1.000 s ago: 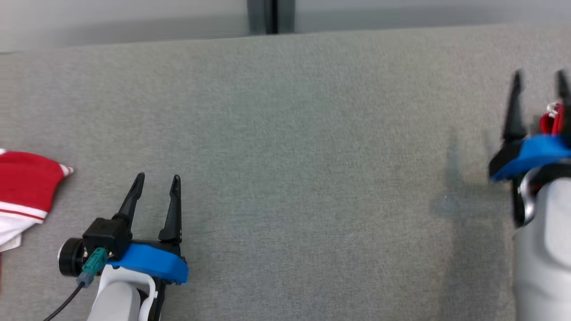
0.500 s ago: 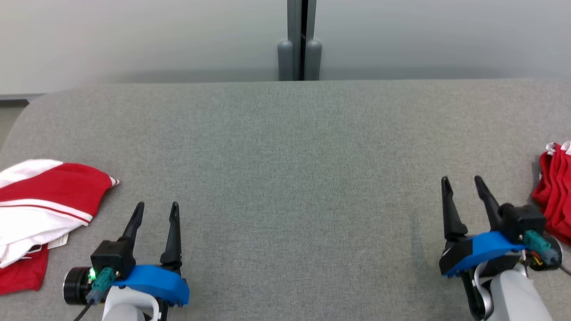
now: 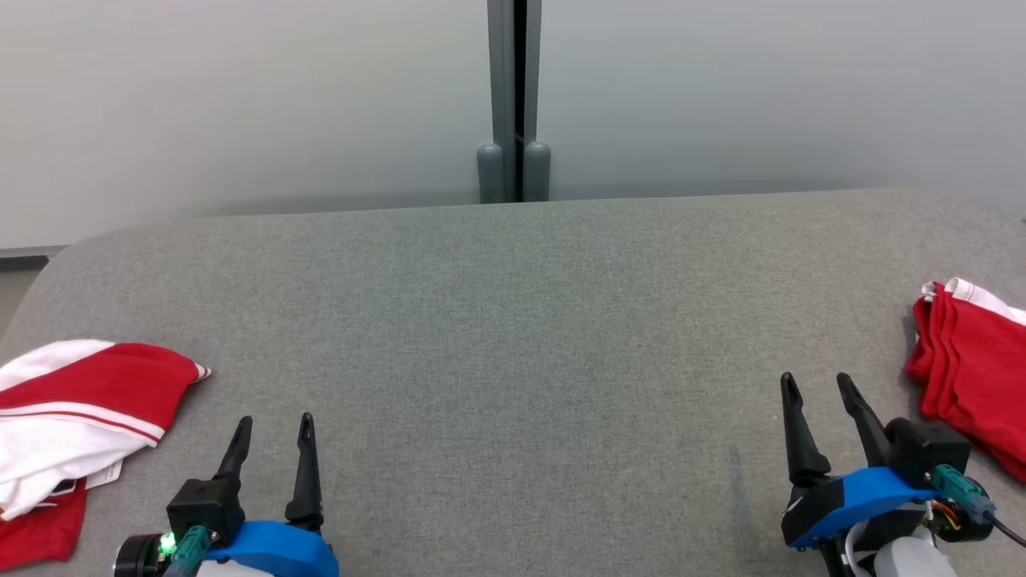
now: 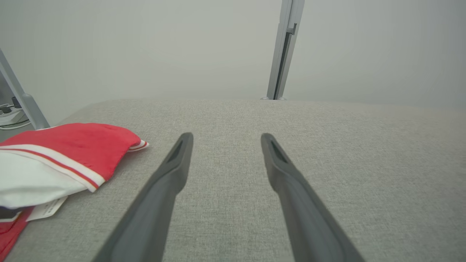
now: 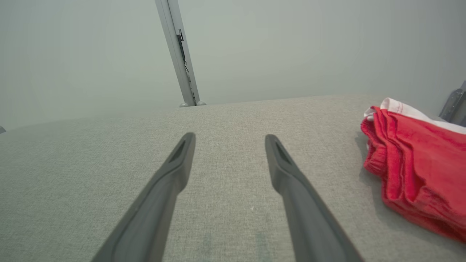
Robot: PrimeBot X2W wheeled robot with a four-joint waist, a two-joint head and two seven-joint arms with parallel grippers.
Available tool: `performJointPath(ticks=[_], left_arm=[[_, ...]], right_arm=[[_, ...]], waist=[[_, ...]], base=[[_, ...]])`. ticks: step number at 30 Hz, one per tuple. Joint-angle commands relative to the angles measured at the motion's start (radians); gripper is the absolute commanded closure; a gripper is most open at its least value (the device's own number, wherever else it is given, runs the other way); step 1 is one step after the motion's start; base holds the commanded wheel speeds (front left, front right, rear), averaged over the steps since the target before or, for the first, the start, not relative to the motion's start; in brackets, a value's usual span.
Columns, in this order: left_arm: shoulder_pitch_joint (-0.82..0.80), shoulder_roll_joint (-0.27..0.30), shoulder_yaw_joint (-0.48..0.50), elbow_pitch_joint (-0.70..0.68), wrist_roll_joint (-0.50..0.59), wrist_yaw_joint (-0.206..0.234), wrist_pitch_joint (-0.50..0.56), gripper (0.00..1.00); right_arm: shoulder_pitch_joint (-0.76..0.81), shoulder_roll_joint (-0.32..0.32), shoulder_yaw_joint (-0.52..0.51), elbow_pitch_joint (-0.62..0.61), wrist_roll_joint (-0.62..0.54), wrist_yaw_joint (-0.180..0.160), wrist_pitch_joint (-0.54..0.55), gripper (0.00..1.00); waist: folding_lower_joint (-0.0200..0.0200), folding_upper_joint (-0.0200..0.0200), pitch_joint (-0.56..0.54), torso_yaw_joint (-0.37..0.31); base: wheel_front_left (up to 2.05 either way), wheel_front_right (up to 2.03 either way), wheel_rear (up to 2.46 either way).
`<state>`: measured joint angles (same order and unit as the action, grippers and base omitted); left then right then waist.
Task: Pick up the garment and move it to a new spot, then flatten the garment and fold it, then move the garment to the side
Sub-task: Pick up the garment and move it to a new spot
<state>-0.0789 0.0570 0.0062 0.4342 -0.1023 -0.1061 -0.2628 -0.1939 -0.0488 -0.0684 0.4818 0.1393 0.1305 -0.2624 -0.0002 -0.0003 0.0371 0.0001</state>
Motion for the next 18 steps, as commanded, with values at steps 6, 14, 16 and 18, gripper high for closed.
performJointPath(ticks=[6,14,16,18], left_arm=[[-0.007,-0.004,0.0,-0.006,0.011,0.0,-0.003,0.0],[-0.029,-0.005,0.017,0.011,0.005,-0.004,-0.003,0.0],[-0.032,-0.005,0.016,0.019,0.007,-0.004,-0.003,0.0],[-0.034,-0.006,0.024,0.024,0.004,-0.004,-0.003,0.0]], right_arm=[[-0.002,-0.003,0.006,-0.003,-0.008,0.001,-0.003,0.0],[-0.023,-0.003,0.034,0.001,-0.008,0.001,-0.003,0.0],[-0.027,-0.003,0.039,0.004,-0.012,0.001,-0.003,0.0],[-0.033,-0.003,0.054,0.007,-0.009,0.001,-0.003,0.0]], waist=[[0.0002,0.0003,0.011,0.007],[0.0002,0.0003,0.035,0.118],[0.0002,0.0003,0.037,0.169],[0.0002,0.0003,0.04,0.216]], base=[[0.0,0.0,0.0],[0.0,0.0,0.0],[0.0,0.0,0.0],[0.0,0.0,0.0]])
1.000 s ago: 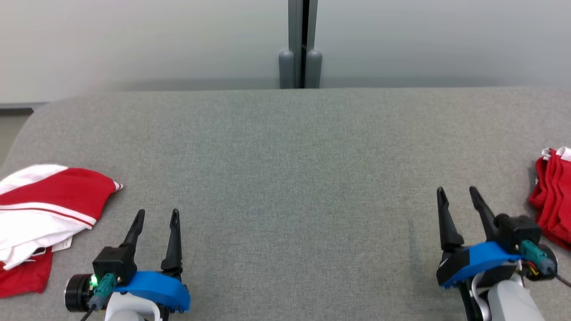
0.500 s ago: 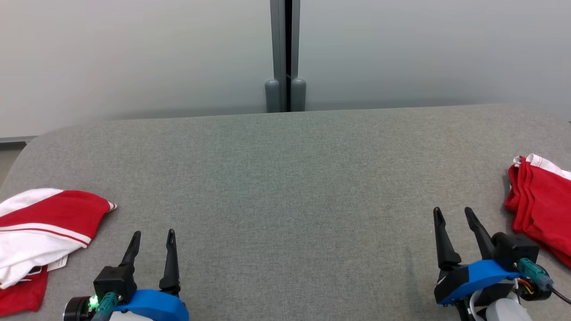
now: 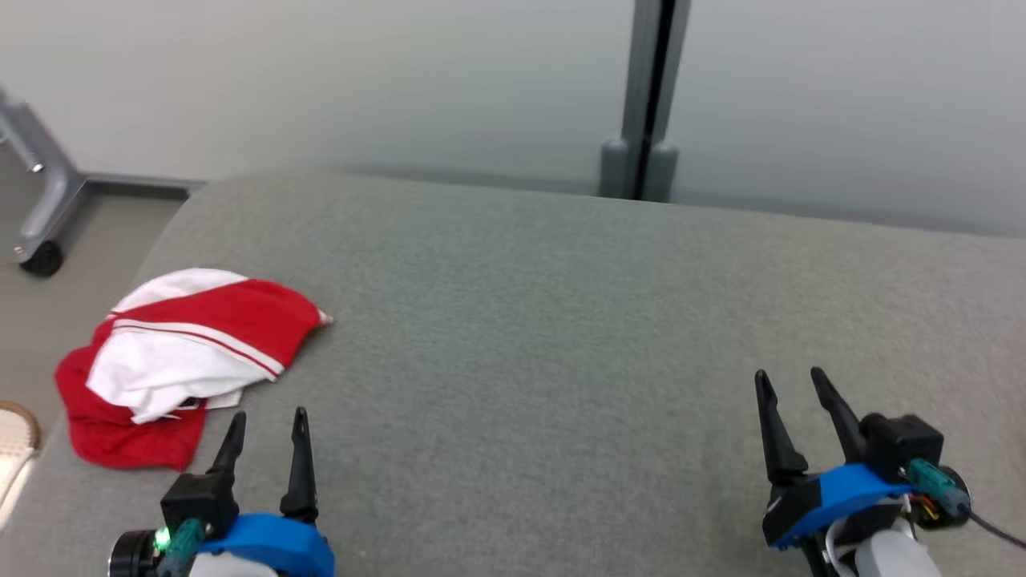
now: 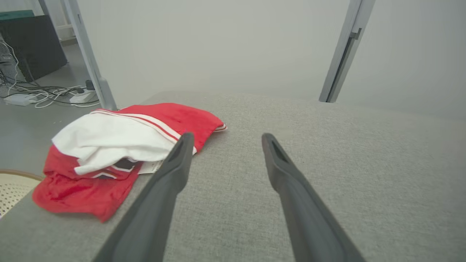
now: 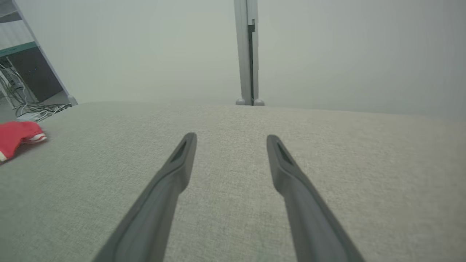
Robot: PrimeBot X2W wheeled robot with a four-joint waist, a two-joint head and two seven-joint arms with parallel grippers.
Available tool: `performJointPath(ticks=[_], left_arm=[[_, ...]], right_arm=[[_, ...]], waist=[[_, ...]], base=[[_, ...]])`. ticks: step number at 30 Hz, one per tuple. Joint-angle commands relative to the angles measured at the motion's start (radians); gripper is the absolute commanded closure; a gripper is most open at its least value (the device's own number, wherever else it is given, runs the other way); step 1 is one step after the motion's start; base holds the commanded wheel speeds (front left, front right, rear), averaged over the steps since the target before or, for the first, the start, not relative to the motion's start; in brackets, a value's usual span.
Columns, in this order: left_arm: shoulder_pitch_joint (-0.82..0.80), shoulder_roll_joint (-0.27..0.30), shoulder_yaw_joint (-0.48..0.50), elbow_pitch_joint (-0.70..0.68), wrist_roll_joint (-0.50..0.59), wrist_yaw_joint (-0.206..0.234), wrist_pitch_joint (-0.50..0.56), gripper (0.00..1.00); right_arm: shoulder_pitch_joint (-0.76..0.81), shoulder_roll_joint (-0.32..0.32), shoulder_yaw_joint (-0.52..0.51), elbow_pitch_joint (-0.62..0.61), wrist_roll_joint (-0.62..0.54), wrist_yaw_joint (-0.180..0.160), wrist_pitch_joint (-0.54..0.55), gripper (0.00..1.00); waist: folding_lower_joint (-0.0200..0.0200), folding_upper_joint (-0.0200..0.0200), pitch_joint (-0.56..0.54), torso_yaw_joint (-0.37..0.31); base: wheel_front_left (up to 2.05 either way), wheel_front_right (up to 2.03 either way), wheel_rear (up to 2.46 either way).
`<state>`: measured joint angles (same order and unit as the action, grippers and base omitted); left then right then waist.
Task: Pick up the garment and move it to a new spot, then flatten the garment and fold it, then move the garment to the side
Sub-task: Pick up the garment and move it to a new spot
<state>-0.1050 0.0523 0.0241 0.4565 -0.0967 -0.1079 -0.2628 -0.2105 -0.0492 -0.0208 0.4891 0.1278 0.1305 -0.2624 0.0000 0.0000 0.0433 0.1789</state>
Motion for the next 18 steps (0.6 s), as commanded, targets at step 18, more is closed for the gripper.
performJointPath(ticks=[18], left_arm=[[-0.003,-0.001,0.119,0.02,-0.029,0.01,-0.003,0.0]], right_arm=[[-0.058,-0.004,0.144,0.018,0.029,0.001,-0.003,0.0]], waist=[[0.0,0.0,0.052,0.216]], base=[[0.0,0.0,0.0]])
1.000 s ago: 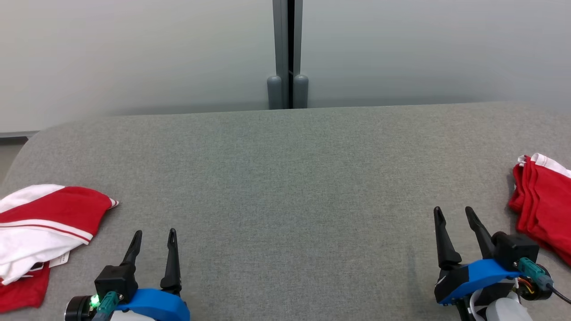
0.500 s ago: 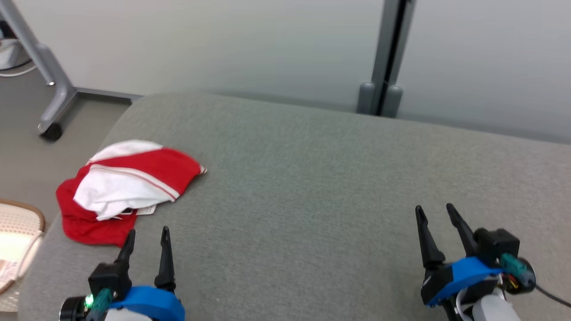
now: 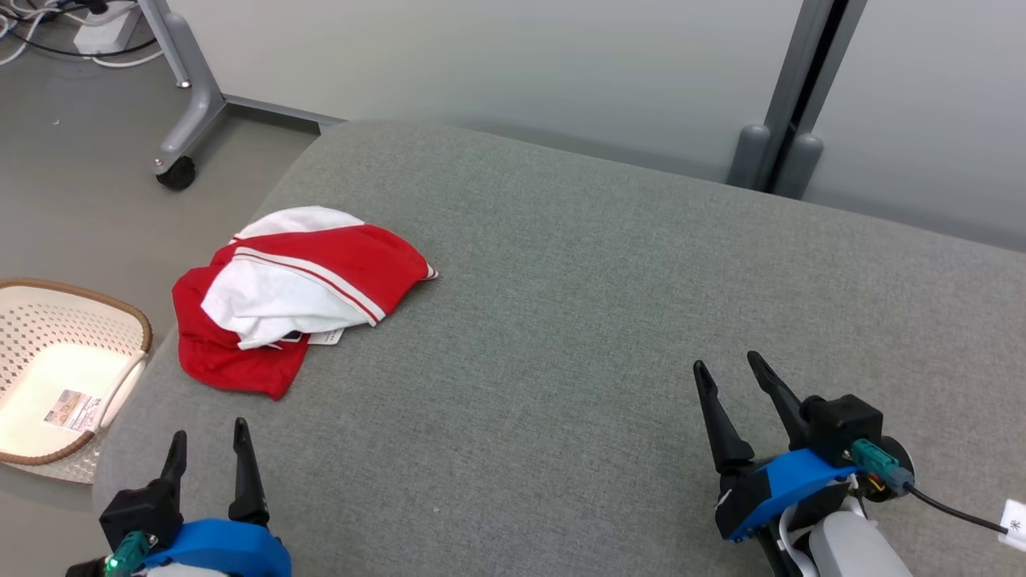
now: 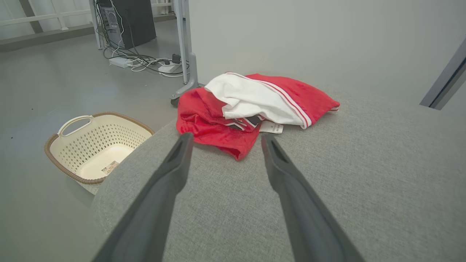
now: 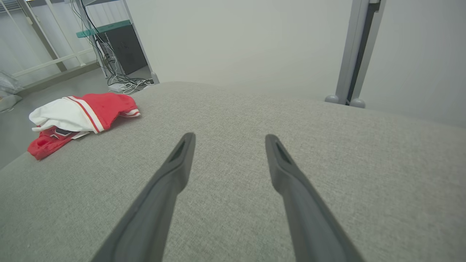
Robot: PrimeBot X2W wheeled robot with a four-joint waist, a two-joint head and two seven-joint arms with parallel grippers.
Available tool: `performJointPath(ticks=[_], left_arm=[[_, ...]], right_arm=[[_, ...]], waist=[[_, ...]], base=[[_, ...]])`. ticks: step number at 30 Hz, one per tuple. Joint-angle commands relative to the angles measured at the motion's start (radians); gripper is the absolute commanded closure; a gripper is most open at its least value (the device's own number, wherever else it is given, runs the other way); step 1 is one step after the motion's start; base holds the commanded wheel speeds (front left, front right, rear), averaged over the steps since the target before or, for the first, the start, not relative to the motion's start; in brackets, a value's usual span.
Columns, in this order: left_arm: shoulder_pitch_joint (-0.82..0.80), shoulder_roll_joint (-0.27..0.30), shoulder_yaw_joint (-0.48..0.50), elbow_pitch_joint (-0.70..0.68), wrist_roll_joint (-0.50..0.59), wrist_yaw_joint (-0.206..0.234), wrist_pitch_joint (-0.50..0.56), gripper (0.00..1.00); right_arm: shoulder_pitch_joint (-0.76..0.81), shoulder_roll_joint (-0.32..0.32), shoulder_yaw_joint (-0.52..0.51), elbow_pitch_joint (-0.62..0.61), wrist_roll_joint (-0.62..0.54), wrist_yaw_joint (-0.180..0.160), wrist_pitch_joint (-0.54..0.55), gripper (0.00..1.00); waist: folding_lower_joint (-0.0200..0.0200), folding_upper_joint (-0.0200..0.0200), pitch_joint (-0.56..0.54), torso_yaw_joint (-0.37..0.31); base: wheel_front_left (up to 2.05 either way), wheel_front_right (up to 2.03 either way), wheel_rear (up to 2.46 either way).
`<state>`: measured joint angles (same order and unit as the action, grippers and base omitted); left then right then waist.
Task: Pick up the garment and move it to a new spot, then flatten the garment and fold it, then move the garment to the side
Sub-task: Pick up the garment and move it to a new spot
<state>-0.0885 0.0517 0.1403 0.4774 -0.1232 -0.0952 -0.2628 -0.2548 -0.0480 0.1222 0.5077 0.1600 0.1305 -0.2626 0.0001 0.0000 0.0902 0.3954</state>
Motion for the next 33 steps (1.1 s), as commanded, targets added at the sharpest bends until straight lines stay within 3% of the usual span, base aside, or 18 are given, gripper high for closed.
performJointPath(ticks=[1,5,14,20,26,27,28,33], left_arm=[[-0.03,-0.001,0.008,0.003,-0.005,-0.005,-0.003,0.0],[-0.096,0.021,0.038,0.042,-0.012,-0.02,-0.003,0.0],[-0.34,0.136,0.104,0.223,-0.046,-0.036,-0.003,0.0],[-0.478,0.22,0.148,0.4,-0.058,-0.035,-0.003,0.0],[-0.541,0.258,0.129,0.614,-0.063,-0.036,-0.003,0.0],[-0.55,0.261,0.13,0.637,-0.067,-0.036,-0.003,0.37],[-0.559,0.261,0.126,0.645,-0.07,-0.036,-0.003,1.0],[-0.529,0.256,0.118,0.503,-0.089,-0.036,-0.003,1.0]], right_arm=[[-0.017,-0.005,0.006,-0.001,-0.007,0.001,-0.003,0.0],[-0.042,-0.005,0.026,-0.01,-0.024,0.001,-0.003,0.0],[-0.107,-0.005,0.056,-0.053,-0.076,0.001,-0.003,0.0],[-0.136,-0.005,0.062,-0.081,-0.095,0.001,-0.003,0.0],[-0.142,-0.005,0.047,-0.09,-0.103,0.001,-0.003,0.0],[-0.141,-0.005,0.044,-0.09,-0.1,0.001,-0.003,0.0],[-0.141,-0.005,0.042,-0.09,-0.098,0.001,-0.003,0.0],[-0.126,-0.004,0.038,-0.086,-0.087,0.001,-0.003,0.0]], waist=[[-0.0001,0.0,0.015,-0.007],[-0.0001,0.0,0.065,-0.041],[-0.0001,0.0,0.202,-0.135],[-0.0001,0.0,0.281,-0.181],[-0.0001,0.0,0.312,-0.206],[-0.0001,0.0,0.313,-0.208],[-0.0001,0.0,0.312,-0.21],[-0.0001,0.0,0.286,-0.221]], base=[[0.0,0.0,0.0],[0.0,0.0,0.0],[0.0,0.0,0.0],[0.0,0.0,0.0],[0.0,0.0,0.0],[0.0,0.0,0.0],[0.0,0.0,0.0],[0.0,0.0,0.0]])
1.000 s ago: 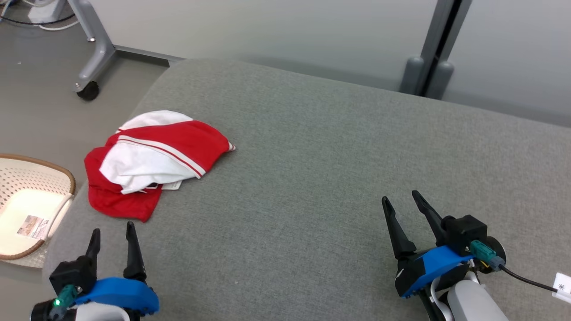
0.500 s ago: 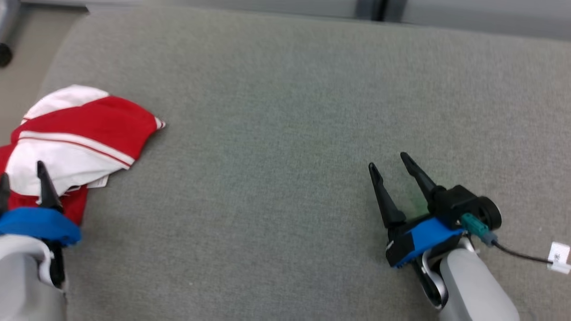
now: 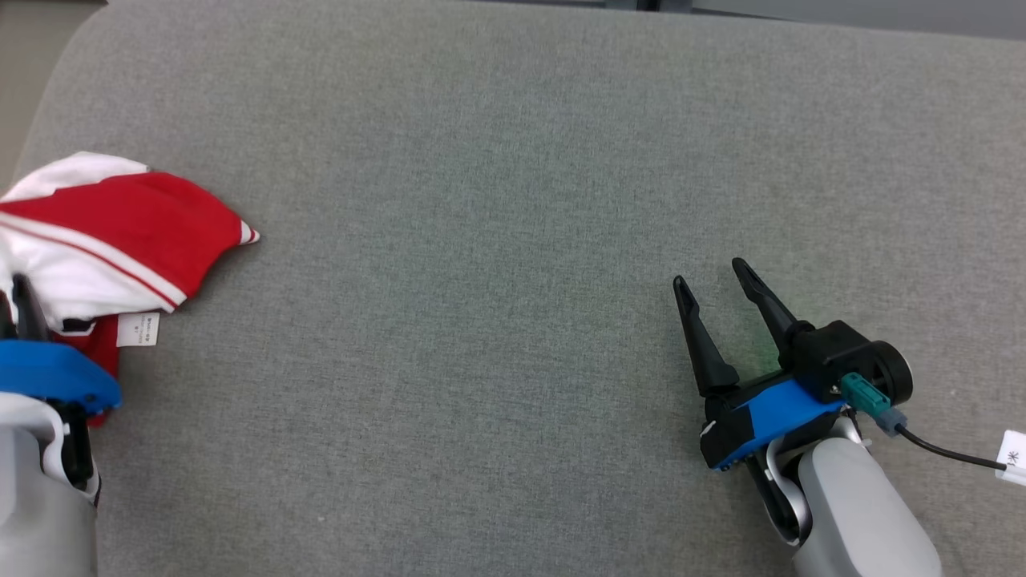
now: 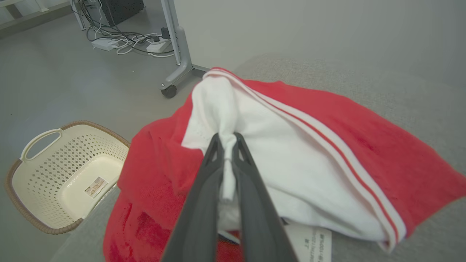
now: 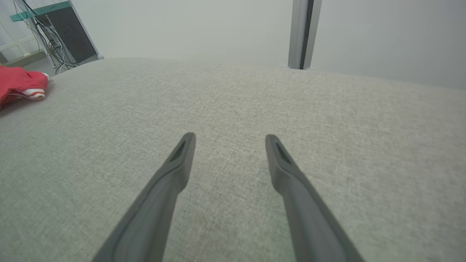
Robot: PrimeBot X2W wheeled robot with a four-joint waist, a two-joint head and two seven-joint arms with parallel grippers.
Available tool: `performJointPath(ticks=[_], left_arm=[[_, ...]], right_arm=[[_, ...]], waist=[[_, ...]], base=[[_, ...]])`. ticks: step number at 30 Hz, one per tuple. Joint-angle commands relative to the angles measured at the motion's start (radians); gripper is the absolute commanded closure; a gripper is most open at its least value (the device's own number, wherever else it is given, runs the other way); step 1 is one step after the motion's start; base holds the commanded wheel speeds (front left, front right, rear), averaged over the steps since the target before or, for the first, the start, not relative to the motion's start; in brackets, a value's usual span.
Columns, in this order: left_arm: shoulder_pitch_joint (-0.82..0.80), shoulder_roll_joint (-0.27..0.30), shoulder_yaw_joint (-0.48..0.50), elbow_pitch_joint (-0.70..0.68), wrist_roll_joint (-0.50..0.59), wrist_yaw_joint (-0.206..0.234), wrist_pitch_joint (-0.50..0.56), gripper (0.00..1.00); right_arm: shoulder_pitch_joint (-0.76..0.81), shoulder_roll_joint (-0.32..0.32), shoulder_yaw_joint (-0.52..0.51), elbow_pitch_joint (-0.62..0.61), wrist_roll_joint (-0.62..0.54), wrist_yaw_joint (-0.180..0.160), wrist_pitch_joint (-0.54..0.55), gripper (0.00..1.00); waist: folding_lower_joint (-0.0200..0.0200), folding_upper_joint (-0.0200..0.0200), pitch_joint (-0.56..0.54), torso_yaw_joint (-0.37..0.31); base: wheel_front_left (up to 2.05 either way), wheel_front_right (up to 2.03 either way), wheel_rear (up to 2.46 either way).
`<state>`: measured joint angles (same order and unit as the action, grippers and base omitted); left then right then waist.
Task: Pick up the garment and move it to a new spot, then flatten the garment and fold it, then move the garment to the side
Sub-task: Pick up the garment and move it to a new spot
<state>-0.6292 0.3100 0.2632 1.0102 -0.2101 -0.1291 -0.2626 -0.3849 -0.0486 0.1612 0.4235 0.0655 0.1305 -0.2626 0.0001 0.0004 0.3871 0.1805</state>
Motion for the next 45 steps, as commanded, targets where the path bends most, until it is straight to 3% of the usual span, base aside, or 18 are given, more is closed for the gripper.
performJointPath(ticks=[1,9,18,30,38,39,40,45], left_arm=[[0.022,-0.008,-0.008,-0.072,-0.008,-0.002,-0.003,1.0],[0.054,-0.048,-0.092,-0.371,-0.036,-0.002,-0.003,1.0],[0.069,-0.073,-0.328,-0.585,-0.112,-0.002,-0.003,1.0],[0.104,-0.108,-0.664,-0.683,-0.17,-0.003,-0.003,1.0],[0.138,-0.139,-0.79,-0.678,-0.187,-0.003,-0.003,1.0],[0.149,-0.139,-0.781,-0.663,-0.194,-0.003,-0.003,0.72],[0.156,-0.132,-0.771,-0.651,-0.19,-0.003,-0.003,0.0],[0.224,-0.131,-0.661,-0.605,-0.16,0.008,-0.003,0.0]], right_arm=[[0.009,-0.004,-0.002,-0.002,0.011,0.001,-0.003,0.0],[0.033,-0.004,-0.002,0.0,0.042,0.001,-0.003,0.0],[0.065,-0.004,0.028,-0.014,0.107,0.001,-0.003,0.0],[0.108,-0.003,0.055,-0.057,0.146,0.001,-0.003,0.0],[0.137,-0.003,0.057,-0.07,0.159,0.001,-0.003,0.0],[0.141,-0.003,0.057,-0.067,0.159,0.001,-0.003,0.0],[0.143,-0.003,0.059,-0.066,0.162,0.001,-0.003,0.0],[0.145,-0.003,0.058,-0.061,0.164,0.001,-0.003,0.0]], waist=[[-0.0001,-0.0004,-0.021,-0.008],[-0.0001,-0.0004,-0.084,-0.029],[-0.0001,-0.0004,-0.133,-0.142],[-0.0001,-0.0004,-0.135,-0.374],[-0.0001,-0.0004,-0.145,-0.425],[-0.0001,-0.0004,-0.151,-0.424],[-0.0001,-0.0004,-0.156,-0.421],[-0.0001,-0.0004,-0.192,-0.387]], base=[[0.0,0.0,0.0],[0.0,0.0,0.0],[0.0,0.0,0.0],[0.0,0.0,0.0],[0.0,0.0,0.0],[0.0,0.0,0.0],[0.0,0.0,0.0],[0.0,0.0,0.0]])
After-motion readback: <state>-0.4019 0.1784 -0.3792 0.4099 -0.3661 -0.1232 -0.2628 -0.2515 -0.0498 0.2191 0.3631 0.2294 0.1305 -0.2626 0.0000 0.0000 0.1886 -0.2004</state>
